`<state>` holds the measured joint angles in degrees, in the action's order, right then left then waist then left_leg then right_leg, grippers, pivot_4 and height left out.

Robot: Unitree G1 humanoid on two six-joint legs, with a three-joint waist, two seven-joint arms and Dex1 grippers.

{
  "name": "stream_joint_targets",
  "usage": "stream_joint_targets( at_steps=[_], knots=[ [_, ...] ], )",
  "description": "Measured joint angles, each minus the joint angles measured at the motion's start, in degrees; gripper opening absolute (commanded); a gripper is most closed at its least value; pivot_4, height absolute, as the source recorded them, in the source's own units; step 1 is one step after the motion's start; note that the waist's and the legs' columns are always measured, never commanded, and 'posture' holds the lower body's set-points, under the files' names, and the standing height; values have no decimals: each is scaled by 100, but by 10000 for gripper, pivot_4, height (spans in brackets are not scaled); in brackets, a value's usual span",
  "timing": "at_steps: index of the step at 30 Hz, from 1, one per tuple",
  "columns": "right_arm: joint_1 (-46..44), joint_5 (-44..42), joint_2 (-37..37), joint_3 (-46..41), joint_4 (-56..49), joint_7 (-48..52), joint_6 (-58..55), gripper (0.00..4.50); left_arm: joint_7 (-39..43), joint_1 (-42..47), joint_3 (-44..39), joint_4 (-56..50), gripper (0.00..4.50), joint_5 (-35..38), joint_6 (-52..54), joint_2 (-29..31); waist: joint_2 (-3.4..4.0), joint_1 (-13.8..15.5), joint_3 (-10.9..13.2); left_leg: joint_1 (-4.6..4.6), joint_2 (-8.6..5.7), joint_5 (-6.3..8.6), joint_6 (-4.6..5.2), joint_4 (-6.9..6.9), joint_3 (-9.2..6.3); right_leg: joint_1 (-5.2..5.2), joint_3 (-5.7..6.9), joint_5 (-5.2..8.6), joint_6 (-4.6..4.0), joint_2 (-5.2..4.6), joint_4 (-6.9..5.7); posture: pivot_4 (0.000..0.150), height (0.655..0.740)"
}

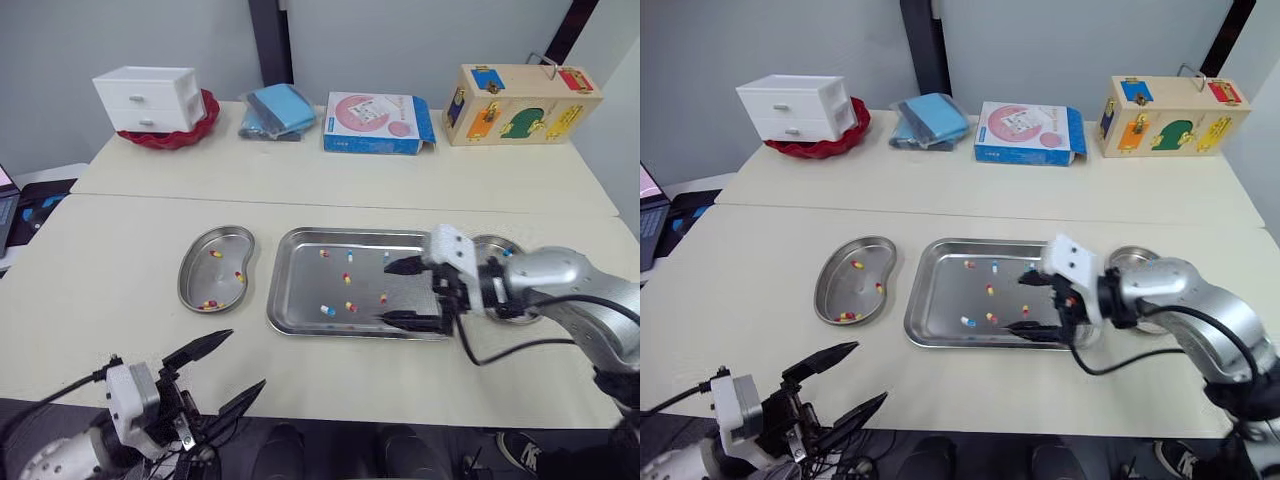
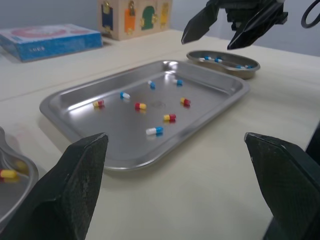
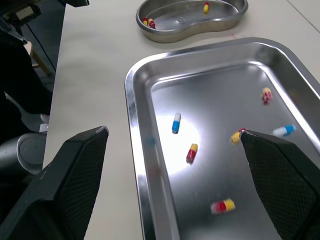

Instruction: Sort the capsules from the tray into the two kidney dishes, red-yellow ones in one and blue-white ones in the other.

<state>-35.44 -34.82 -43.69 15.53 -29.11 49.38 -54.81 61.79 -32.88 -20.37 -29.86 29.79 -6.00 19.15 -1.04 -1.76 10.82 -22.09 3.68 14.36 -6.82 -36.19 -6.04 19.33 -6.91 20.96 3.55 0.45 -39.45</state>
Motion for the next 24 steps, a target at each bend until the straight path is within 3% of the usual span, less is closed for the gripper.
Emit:
stream_joint_targets(
  at_steps=[11,14,16,24],
  knots=[
    [-1225,1017,1493,1460,1061,-789,-607,44403,-353,-167,384,753,45000,-210,-1386,-594,-1,-40,-3,-78,0,-1,-1,-14,-5,91,4,0,-2,1,-42,1500,7400],
    [-1262,1283,1626,1686,1297,-842,-568,38306,-374,-287,518,771,45000,-220,-1556,-586,-1,-41,-3,-78,-1,-1,-1,-15,-4,91,4,0,-2,1,-42,1500,7400],
    [-1260,1440,1703,1812,1444,-845,-559,31598,-398,-313,561,780,45000,-221,-1600,-567,0,-52,-3,-76,0,-1,-1,-15,-5,92,4,0,-2,3,-46,1500,7400],
    [-1256,1927,2011,2180,1722,-874,-432,31598,-628,-306,666,797,45000,-218,-1689,-425,0,-118,-3,-76,1,-1,-1,-15,-6,93,4,0,-2,5,-48,1500,7400]
  ],
)
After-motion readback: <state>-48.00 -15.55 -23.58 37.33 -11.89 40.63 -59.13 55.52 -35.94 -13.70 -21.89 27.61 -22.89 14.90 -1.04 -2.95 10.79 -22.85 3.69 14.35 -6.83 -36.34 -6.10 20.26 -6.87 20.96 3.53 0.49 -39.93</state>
